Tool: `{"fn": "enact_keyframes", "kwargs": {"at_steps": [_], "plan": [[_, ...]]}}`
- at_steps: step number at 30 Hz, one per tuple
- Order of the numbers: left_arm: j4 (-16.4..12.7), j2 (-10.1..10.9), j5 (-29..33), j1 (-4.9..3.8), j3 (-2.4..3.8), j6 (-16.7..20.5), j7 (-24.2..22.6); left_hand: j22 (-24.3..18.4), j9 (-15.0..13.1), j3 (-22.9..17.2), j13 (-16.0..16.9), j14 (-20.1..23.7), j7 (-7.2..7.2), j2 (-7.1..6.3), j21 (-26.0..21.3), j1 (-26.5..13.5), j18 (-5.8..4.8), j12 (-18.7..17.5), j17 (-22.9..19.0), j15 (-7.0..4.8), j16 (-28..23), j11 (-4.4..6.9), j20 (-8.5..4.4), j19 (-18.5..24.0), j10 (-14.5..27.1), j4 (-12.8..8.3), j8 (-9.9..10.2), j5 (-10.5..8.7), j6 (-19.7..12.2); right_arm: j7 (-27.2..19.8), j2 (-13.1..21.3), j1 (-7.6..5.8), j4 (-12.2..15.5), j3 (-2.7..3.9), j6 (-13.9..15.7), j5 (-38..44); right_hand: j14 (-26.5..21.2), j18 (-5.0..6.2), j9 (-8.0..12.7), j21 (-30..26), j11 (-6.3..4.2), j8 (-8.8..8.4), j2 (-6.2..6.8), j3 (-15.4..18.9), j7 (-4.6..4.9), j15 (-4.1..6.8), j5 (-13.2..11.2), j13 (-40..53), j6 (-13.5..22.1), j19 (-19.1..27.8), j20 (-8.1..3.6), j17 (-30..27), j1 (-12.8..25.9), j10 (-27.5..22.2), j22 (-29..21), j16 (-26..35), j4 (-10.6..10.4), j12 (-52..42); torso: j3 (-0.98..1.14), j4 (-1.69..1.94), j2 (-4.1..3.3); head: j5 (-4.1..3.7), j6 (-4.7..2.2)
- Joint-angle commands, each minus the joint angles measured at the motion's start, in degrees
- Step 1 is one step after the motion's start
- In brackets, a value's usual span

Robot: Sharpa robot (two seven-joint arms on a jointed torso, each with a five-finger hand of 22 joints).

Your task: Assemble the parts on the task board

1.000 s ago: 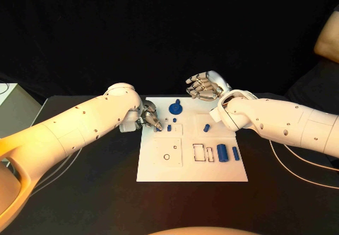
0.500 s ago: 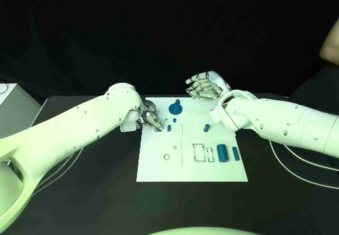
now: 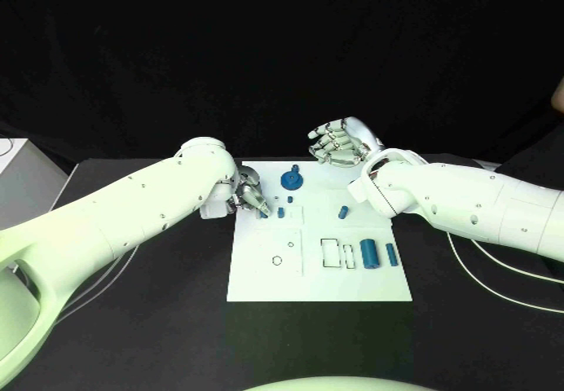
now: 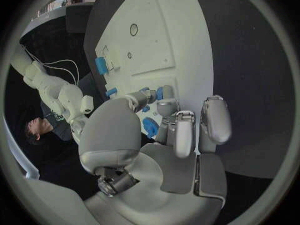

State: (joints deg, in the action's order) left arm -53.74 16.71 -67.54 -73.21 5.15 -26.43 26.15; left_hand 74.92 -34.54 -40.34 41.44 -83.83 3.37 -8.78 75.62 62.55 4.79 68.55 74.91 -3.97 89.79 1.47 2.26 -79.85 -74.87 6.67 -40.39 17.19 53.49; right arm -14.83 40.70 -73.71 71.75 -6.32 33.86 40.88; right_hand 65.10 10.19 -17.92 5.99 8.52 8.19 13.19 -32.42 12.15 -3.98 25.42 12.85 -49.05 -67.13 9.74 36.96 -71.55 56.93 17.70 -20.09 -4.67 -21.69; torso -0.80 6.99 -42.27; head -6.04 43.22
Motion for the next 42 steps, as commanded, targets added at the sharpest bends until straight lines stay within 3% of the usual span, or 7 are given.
{"fn": "enact_keyframes", "kwargs": {"at_steps": [1, 5, 10, 17, 30, 42], "plan": [[0.03, -0.42, 1.08, 0.41, -0.39, -0.94, 0.41, 0.76, -0.11, -6.03, 0.26, -6.17, -0.94, 0.49, -0.17, -0.34, -0.46, 0.15, 15.09, -0.31, 0.21, 0.12, -0.13, -0.10, -0.63, -6.35, 0.28, -0.43, 1.36, -0.47, -0.05, 0.01, 0.07, 0.03, -0.63, 0.08, 0.39, 0.23, 0.08, -0.26, -0.26, 0.25, -0.11, 0.24, 0.54, -0.20, 0.19, -0.06, 0.06, -0.33, 0.12, -0.06, 0.26, 0.21, -0.07, 0.20, -0.04, 0.21, -0.02, 0.01, 0.02, 0.00, -0.02], [0.10, -0.48, 1.54, 0.42, -0.51, -0.49, 0.55, 0.67, -0.24, -3.53, 0.30, -6.17, -1.17, 0.16, -0.30, -0.91, -0.43, 0.11, 15.09, -0.42, 0.21, 0.28, -0.21, -0.05, -0.67, -5.02, 0.48, -0.86, 1.45, -0.48, -0.06, 0.01, 0.08, 0.03, -0.64, 0.06, 0.39, 0.23, 0.08, -0.26, -0.26, 0.25, -0.11, 0.24, 0.54, -0.20, 0.19, -0.06, 0.06, -0.33, 0.12, -0.06, 0.26, 0.21, -0.07, 0.20, -0.04, 0.21, -0.03, 0.04, 0.03, -0.02, -0.02], [0.12, -0.46, 1.93, 0.43, -0.62, 0.50, 0.73, 0.57, -0.22, 1.90, 0.20, -6.17, -1.48, -0.40, -0.46, -2.07, -0.41, -0.04, 15.09, -0.65, 0.21, 0.52, -0.42, -0.08, -0.47, -1.80, 1.09, -1.39, 1.87, -0.47, -0.06, 0.01, 0.09, 0.03, -0.64, 0.04, 0.39, 0.23, 0.08, -0.26, -0.26, 0.25, -0.11, 0.24, 0.54, -0.20, 0.19, -0.06, 0.06, -0.33, 0.12, -0.06, 0.26, 0.21, -0.07, 0.20, -0.04, 0.21, -0.02, 0.02, 0.04, -0.02, -0.02], [0.04, -0.43, 1.83, 0.43, -0.69, 1.57, 0.80, 0.48, -0.07, 4.91, 0.20, -6.17, -1.49, -0.69, -0.59, -2.68, -0.40, -0.10, 15.09, -0.69, 0.21, 0.53, -0.50, -0.08, -0.31, 0.76, 1.64, -1.30, 2.25, -0.45, -0.04, 0.01, 0.14, 0.03, -0.70, -0.01, 0.39, 0.23, 0.08, -0.26, -0.26, 0.25, -0.11, 0.24, 0.54, -0.20, 0.19, -0.06, 0.06, -0.33, 0.12, -0.06, 0.26, 0.21, -0.07, 0.20, -0.04, 0.21, -0.03, 0.06, 0.03, -0.01, -0.03], [-0.02, -0.18, 1.51, 0.44, -0.74, 2.17, 1.10, 0.45, -0.01, 8.04, 0.36, -6.17, -1.51, -1.22, -0.66, -2.79, -0.40, -0.04, 15.09, -0.71, 0.21, 0.53, -0.54, -0.11, -0.26, 3.04, 2.04, -1.63, 2.62, -0.48, 0.02, 0.01, 0.15, 0.03, -0.74, -0.03, 0.39, 0.23, 0.08, -0.26, -0.26, 0.25, -0.11, 0.24, 0.54, -0.20, 0.19, -0.06, 0.06, -0.33, 0.12, -0.06, 0.26, 0.21, -0.07, 0.20, -0.04, 0.21, -0.02, -0.01, 0.00, -0.01, -0.09], [-0.81, 1.06, 0.53, 0.47, -0.72, 2.81, 1.53, 0.74, -0.01, 12.98, 1.02, -6.17, -1.60, -2.16, -0.41, -2.50, -0.48, 0.27, 15.09, -0.77, 0.21, 0.61, -0.60, -0.39, -0.50, 6.64, 2.42, -2.60, 3.25, -0.53, 0.24, 0.01, 0.18, 0.03, -0.71, -0.05, 0.65, 0.24, 0.14, -0.55, -0.27, 0.35, -0.22, 0.34, 0.54, -0.19, 0.23, -0.94, 0.12, -0.68, 0.12, -0.08, 0.25, 0.35, -0.91, 0.71, 0.07, 0.15, -0.05, 0.00, 0.04, -0.19, -0.11]]}}
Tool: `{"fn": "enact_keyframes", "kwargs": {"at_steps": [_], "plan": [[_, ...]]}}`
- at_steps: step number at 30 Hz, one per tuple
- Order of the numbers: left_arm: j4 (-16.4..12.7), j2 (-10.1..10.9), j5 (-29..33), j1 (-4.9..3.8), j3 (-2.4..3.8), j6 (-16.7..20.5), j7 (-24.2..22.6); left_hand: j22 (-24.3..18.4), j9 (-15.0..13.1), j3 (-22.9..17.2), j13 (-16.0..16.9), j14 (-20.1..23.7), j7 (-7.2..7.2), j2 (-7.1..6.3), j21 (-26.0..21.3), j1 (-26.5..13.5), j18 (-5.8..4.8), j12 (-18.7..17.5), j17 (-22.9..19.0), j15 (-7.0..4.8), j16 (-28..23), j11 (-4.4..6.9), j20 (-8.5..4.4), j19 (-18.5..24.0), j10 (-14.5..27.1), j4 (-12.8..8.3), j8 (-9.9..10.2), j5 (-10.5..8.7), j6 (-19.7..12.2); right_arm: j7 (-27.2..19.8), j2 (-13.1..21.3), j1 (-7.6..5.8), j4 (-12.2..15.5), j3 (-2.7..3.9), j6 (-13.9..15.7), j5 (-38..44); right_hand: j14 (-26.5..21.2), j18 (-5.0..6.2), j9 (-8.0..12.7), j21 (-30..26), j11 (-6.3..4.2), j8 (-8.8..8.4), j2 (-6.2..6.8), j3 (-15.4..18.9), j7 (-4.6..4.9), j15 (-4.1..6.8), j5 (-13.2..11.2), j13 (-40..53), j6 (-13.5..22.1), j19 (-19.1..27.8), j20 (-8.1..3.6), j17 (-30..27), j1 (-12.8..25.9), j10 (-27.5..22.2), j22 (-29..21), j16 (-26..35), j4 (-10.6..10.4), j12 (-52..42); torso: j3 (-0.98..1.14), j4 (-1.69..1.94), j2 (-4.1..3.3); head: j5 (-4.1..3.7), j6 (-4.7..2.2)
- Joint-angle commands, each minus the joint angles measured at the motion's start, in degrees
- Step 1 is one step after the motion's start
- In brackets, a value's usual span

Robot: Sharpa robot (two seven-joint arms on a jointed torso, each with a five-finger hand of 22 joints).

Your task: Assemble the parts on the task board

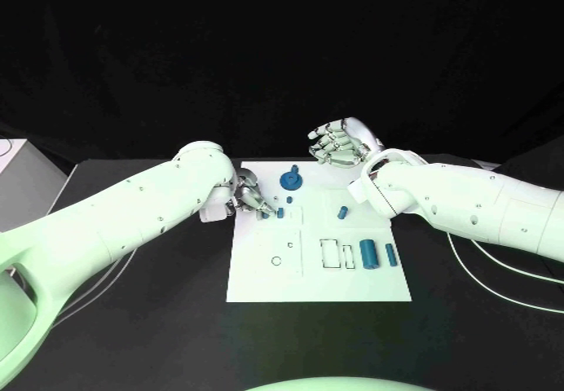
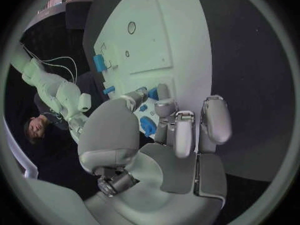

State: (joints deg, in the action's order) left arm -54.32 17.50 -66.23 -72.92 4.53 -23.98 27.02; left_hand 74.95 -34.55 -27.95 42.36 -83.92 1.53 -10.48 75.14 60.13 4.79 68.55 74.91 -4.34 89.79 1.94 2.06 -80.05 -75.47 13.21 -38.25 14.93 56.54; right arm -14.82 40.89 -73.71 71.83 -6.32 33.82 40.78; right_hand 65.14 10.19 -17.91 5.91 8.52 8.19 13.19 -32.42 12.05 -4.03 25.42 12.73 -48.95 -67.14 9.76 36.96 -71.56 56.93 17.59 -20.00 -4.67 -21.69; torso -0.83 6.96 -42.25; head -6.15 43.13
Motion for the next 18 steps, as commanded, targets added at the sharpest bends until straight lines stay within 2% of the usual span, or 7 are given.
{"fn": "enact_keyframes", "kwargs": {"at_steps": [1, 6, 13, 18], "plan": [[-0.27, 0.32, -0.81, 0.17, -0.10, 0.39, 0.66, 0.75, 0.00, 0.76, 0.07, -6.08, 0.24, -0.46, 0.09, -0.05, -0.49, 0.26, 15.09, -0.41, 0.21, 0.14, -0.40, -0.21, 0.11, 0.26, 0.30, -0.46, 0.21, -0.54, 0.06, 0.01, 0.10, 0.03, -0.66, 0.04, 0.61, 0.24, 0.13, -0.48, -0.27, 0.35, -0.22, 0.34, 0.64, -0.15, 0.23, -0.82, 0.02, -0.66, 0.11, -0.08, 0.26, 0.35, -0.80, 0.63, 0.07, 0.15, -0.01, 0.03, 0.02, -0.07, -0.02], [-0.83, 0.84, -0.93, 0.18, -0.09, 0.68, 0.71, 0.85, 0.00, 1.88, 0.34, -6.08, 0.21, -0.38, 0.19, 0.43, -0.52, 0.38, 15.09, -0.43, 0.21, 0.17, -0.41, -0.29, 0.00, 1.42, 0.41, -1.40, 0.36, -0.55, 0.09, 0.01, 0.09, 0.03, -0.67, 0.04, 0.61, 0.24, 0.13, -0.48, -0.27, 0.35, -0.22, 0.34, 0.64, -0.15, 0.23, -0.82, 0.02, -0.66, 0.11, -0.08, 0.26, 0.35, -0.80, 0.63, 0.07, 0.15, -0.05, 0.04, 0.01, -0.12, 0.01], [-1.73, 1.44, -0.84, 0.21, -0.06, 1.79, 0.38, 0.88, -0.01, 4.00, 0.50, -6.08, 0.24, -0.09, 0.19, 1.39, -0.53, 0.42, 15.09, -0.42, 0.21, 0.15, -0.42, -0.33, -0.06, 3.35, 0.64, -4.17, 0.56, -0.58, 0.07, 0.01, 0.05, 0.03, -0.68, 0.04, 0.61, 0.24, 0.13, -0.48, -0.27, 0.35, -0.22, 0.34, 0.64, -0.15, 0.23, -0.82, 0.02, -0.66, 0.11, -0.08, 0.26, 0.35, -0.80, 0.63, 0.07, 0.15, -0.07, 0.05, -0.01, -0.15, -0.01], [-2.20, 1.81, 0.12, 0.22, -0.05, 3.45, -0.11, 0.91, 0.04, 6.05, 0.60, -6.08, 0.30, 0.69, 0.19, 1.10, -0.53, 0.43, 15.09, -0.38, 0.21, 0.10, -0.38, -0.36, -0.09, 3.52, 0.92, -7.88, 0.71, -0.61, 0.07, 0.01, 0.03, 0.03, -0.67, 0.03, 0.61, 0.24, 0.13, -0.48, -0.27, 0.35, -0.22, 0.34, 0.64, -0.15, 0.23, -0.82, 0.02, -0.66, 0.11, -0.08, 0.26, 0.35, -0.80, 0.63, 0.07, 0.15, -0.06, 0.08, 0.03, -0.17, -0.02]]}}
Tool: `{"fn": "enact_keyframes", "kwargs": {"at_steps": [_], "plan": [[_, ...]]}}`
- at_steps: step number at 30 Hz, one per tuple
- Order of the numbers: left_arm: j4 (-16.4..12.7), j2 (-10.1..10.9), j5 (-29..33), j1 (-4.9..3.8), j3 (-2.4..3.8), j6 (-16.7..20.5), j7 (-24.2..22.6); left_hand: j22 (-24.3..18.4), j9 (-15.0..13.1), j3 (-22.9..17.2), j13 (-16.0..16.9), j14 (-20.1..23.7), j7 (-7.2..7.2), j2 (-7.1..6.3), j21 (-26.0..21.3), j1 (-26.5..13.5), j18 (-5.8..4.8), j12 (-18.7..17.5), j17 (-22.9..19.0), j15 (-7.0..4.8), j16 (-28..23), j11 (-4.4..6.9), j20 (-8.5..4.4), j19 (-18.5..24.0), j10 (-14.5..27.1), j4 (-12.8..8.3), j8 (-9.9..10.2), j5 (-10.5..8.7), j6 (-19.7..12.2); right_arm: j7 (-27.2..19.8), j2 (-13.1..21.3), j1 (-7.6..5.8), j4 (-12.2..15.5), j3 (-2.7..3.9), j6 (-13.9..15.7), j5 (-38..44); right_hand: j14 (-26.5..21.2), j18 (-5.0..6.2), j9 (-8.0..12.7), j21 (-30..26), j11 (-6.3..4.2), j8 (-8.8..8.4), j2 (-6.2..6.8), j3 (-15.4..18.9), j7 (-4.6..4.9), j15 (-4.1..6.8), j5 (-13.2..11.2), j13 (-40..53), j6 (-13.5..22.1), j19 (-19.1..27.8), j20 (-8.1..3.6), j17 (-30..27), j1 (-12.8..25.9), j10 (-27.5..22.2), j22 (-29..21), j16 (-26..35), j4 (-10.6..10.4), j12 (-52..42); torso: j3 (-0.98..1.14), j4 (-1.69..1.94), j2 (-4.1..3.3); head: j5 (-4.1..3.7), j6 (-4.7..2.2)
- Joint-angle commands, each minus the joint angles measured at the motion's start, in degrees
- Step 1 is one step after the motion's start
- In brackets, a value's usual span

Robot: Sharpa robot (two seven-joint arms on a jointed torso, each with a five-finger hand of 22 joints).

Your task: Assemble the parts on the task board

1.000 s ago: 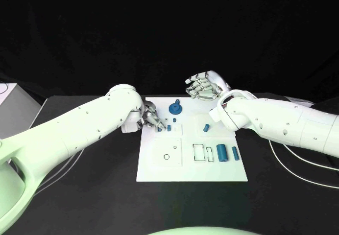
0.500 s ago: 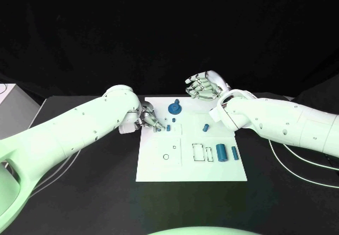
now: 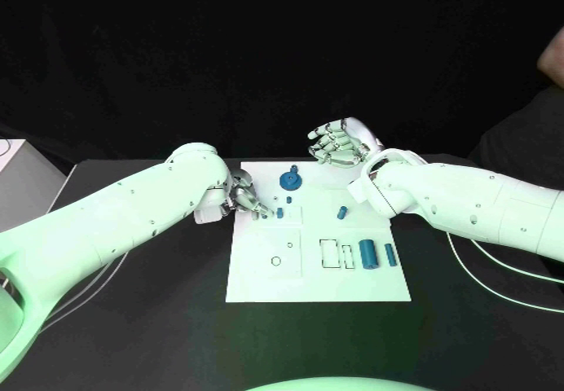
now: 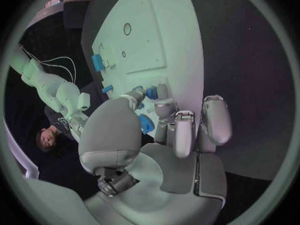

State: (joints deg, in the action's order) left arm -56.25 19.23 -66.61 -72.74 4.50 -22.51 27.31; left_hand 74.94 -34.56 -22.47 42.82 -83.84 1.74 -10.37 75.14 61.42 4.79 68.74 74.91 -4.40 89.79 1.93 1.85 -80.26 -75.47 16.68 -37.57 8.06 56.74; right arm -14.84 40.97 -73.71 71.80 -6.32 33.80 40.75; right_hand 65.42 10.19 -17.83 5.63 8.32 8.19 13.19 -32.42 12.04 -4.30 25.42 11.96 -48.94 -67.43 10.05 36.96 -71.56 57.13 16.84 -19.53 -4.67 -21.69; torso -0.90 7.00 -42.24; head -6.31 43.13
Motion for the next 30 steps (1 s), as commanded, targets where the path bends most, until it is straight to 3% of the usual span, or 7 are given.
{"fn": "enact_keyframes", "kwargs": {"at_steps": [1, 10, 18, 30], "plan": [[-0.33, 0.13, 0.69, 0.04, -0.02, 2.36, -0.50, 0.93, 0.05, 0.80, 0.11, -6.16, 0.10, 0.74, 0.19, -0.35, -0.53, 0.23, 15.09, -0.31, 0.21, 0.09, -0.17, -0.16, -0.08, 0.09, 0.28, -1.36, 0.52, -0.60, -0.01, 0.01, 0.06, 0.03, -0.65, 0.06, 0.33, 0.24, 0.05, -0.19, -0.06, 0.35, -0.22, 0.34, 0.65, 0.12, 0.23, -0.05, 0.01, -0.37, -0.18, -0.08, 0.26, 0.14, -0.05, 0.15, 0.07, 0.15, 0.00, 0.04, 0.02, -0.01, -0.01], [-0.98, 0.66, 3.17, 0.07, 0.04, 5.36, -1.69, 0.92, 0.08, 1.60, 0.06, -6.16, 0.11, 1.16, 0.17, -0.86, -0.52, 0.19, 15.09, -0.31, 0.21, 0.07, -0.16, -0.16, -0.06, 0.12, 0.39, -2.31, 0.56, -0.61, 0.02, 0.02, 0.04, 0.03, -0.67, 0.06, 0.33, 0.24, 0.05, -0.19, -0.06, 0.35, -0.22, 0.34, 0.65, 0.12, 0.23, -0.05, 0.01, -0.37, -0.18, -0.08, 0.26, 0.14, -0.05, 0.15, 0.07, 0.15, 0.03, -0.01, -0.01, 0.03, -0.07], [-1.57, 1.32, 5.34, 0.08, 0.28, 6.47, -2.22, 0.95, 0.06, 3.08, 0.16, -6.16, 0.05, 1.60, 0.18, -1.21, -0.52, 0.22, 15.09, -0.33, 0.21, 0.11, -0.16, -0.19, -0.10, 0.09, 0.52, -4.73, 0.65, -0.63, 0.05, 0.02, 0.04, 0.03, -0.67, 0.05, 0.33, 0.24, 0.05, -0.19, -0.06, 0.35, -0.22, 0.34, 0.65, 0.12, 0.23, -0.05, 0.01, -0.37, -0.18, -0.08, 0.26, 0.14, -0.05, 0.15, 0.07, 0.15, 0.07, 0.02, 0.01, 0.01, -0.09], [-2.03, 2.47, 6.08, 0.15, 0.45, 6.95, -2.36, 0.74, 0.05, 3.28, -0.11, -6.16, 0.04, 1.83, -0.04, -0.58, -0.46, 0.07, 15.09, -0.35, 0.21, 0.13, -0.17, -0.04, 0.03, -0.05, 0.58, -4.91, 0.57, -0.62, 0.18, 0.04, 0.07, 0.03, -0.69, 0.05, 0.33, 0.24, 0.05, -0.19, -0.06, 0.35, -0.22, 0.34, 0.65, 0.12, 0.23, -0.05, 0.01, -0.37, -0.18, -0.08, 0.26, 0.14, -0.05, 0.15, 0.07, 0.15, 0.03, 0.00, 0.00, 0.03, -0.13]]}}
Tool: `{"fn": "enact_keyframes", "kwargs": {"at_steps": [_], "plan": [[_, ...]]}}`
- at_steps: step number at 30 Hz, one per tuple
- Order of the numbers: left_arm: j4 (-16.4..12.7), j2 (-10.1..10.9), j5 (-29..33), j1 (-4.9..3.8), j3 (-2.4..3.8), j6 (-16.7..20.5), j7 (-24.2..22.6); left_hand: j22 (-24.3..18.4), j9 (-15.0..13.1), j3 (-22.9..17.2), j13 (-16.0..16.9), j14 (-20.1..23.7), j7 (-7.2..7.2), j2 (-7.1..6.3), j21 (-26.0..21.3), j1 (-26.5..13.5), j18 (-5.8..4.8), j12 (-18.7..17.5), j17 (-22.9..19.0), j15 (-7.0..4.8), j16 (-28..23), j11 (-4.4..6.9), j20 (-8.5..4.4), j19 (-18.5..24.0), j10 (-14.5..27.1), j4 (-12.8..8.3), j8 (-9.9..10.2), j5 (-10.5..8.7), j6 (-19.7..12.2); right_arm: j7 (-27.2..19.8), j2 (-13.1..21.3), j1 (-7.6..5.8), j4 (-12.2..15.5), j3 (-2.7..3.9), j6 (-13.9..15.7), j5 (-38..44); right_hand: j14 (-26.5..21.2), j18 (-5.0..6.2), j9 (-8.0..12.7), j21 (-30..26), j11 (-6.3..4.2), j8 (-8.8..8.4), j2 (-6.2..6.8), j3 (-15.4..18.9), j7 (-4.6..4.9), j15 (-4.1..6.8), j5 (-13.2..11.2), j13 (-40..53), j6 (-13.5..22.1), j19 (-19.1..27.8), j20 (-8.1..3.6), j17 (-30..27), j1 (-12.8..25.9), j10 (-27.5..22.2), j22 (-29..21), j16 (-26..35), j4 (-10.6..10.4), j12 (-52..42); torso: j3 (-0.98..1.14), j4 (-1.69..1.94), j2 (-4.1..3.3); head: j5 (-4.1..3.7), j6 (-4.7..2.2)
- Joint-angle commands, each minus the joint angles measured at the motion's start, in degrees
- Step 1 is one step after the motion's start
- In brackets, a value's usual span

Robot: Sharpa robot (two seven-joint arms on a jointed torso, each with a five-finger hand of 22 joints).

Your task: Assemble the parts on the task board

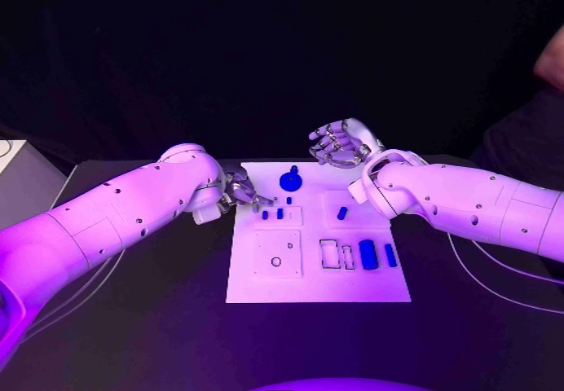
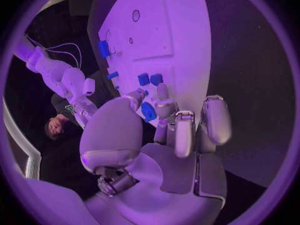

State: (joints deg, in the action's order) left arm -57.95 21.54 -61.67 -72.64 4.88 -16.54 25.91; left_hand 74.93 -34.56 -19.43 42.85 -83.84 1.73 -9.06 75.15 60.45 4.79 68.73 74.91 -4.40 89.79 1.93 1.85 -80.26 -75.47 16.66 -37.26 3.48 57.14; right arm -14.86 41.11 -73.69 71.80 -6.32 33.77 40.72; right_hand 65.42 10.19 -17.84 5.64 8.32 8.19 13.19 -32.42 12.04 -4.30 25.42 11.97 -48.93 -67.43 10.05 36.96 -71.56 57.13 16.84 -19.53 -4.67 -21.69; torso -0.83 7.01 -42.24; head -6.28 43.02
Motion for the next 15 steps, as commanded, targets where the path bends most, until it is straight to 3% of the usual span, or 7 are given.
{"fn": "enact_keyframes", "kwargs": {"at_steps": [1, 6, 9, 12, 14, 15], "plan": [[-0.50, 0.35, 1.15, 0.08, 0.11, 1.13, -1.08, 0.72, 0.05, 0.27, -0.31, -6.16, 0.05, 0.58, -0.09, 0.52, -0.45, -0.01, 15.09, -0.35, 0.21, 0.13, -0.17, -0.01, 0.10, -0.04, 0.29, -0.33, 0.14, -0.59, 0.04, 0.02, 0.07, 0.03, -0.67, 0.08, 0.43, 0.25, 0.07, -0.25, -0.08, 0.39, -0.27, 0.34, 0.64, 0.14, 0.26, -0.29, -0.01, -0.49, -0.20, -0.07, 0.19, 0.21, -0.28, 0.28, 0.15, 0.11, -0.05, -0.01, -0.01, -0.02, -0.02], [-1.84, 1.63, 1.37, 0.29, 0.29, 2.47, -2.09, -0.14, 0.12, 0.58, -1.77, -6.16, 0.28, 0.93, -1.04, 1.85, -0.20, -0.82, 15.09, -0.28, 0.21, -0.04, -0.13, 0.63, 0.93, -0.07, 0.64, -0.31, -0.45, -0.60, 0.12, 0.06, 0.08, 0.03, -0.68, 0.07, 0.43, 0.25, 0.07, -0.25, -0.08, 0.39, -0.27, 0.34, 0.64, 0.14, 0.26, -0.29, -0.01, -0.49, -0.20, -0.07, 0.19, 0.21, -0.28, 0.28, 0.15, 0.11, -0.08, 0.02, 0.03, -0.07, -0.03], [-2.65, 2.49, 2.58, 0.43, 0.45, 4.51, -3.16, -3.79, 0.43, 1.34, -8.34, -4.45, 1.51, 1.39, -5.15, 4.67, 0.79, -4.56, 10.38, 0.44, -2.44, -1.11, 0.45, 3.45, 5.46, -0.05, 2.03, -0.25, -3.19, -0.62, 0.20, 0.13, 0.10, 0.03, -0.66, 0.07, 0.43, 0.25, 0.07, -0.25, -0.08, 0.39, -0.27, 0.34, 0.64, 0.14, 0.26, -0.29, -0.01, -0.49, -0.20, -0.07, 0.19, 0.21, -0.28, 0.28, 0.15, 0.11, -0.07, 0.02, 0.01, -0.17, -0.15], [-3.35, 3.40, 4.21, 0.57, 0.72, 6.78, -4.84, -4.40, 0.50, 0.92, -9.23, -4.21, 1.77, 2.22, -5.89, 6.32, 0.97, -4.96, 9.83, 0.66, -2.78, -1.34, 0.70, 3.90, 6.38, -0.09, 2.39, -0.20, -3.85, -0.65, 0.28, 0.18, 0.12, 0.03, -0.64, 0.06, 0.45, 0.25, 0.08, -0.26, -0.09, 0.40, -0.29, 0.32, 0.64, 0.16, 0.27, -0.35, -0.01, -0.53, -0.21, -0.07, 0.15, 0.22, -0.33, 0.31, 0.19, 0.10, -0.06, 0.04, 0.03, -0.21, -0.16], [-3.99, 4.19, 5.73, 0.67, 0.89, 8.30, -6.56, -9.24, 0.98, 0.15, -16.02, -2.20, 2.73, 2.73, -11.41, 8.54, 2.22, -8.91, 5.48, 1.31, -5.54, -2.18, 1.23, 7.54, 11.11, -0.06, 3.58, -0.21, -5.74, -0.67, 0.34, 0.20, 0.16, 0.03, -0.64, 0.05, 0.46, 0.25, 0.08, -0.26, -0.09, 0.41, -0.29, 0.32, 0.63, 0.16, 0.27, -0.36, -0.01, -0.53, -0.21, -0.07, 0.13, 0.23, -0.34, 0.31, 0.21, 0.10, -0.02, 0.02, 0.04, -0.22, -0.27], [-4.39, 4.66, 6.67, 0.73, 0.98, 9.20, -7.63, -12.33, 1.42, -0.09, -16.33, -0.76, 3.33, 2.73, -15.04, 9.39, 2.95, -9.52, 2.78, 1.81, -7.38, -2.74, 1.69, 9.87, 12.54, -0.06, 4.31, -0.17, -6.66, -0.69, 0.38, 0.21, 0.18, 0.03, -0.64, 0.04, 0.46, 0.25, 0.08, -0.26, -0.09, 0.41, -0.29, 0.32, 0.63, 0.16, 0.27, -0.36, -0.01, -0.53, -0.21, -0.07, 0.13, 0.23, -0.34, 0.31, 0.21, 0.10, -0.02, 0.02, 0.04, -0.22, -0.27]]}}
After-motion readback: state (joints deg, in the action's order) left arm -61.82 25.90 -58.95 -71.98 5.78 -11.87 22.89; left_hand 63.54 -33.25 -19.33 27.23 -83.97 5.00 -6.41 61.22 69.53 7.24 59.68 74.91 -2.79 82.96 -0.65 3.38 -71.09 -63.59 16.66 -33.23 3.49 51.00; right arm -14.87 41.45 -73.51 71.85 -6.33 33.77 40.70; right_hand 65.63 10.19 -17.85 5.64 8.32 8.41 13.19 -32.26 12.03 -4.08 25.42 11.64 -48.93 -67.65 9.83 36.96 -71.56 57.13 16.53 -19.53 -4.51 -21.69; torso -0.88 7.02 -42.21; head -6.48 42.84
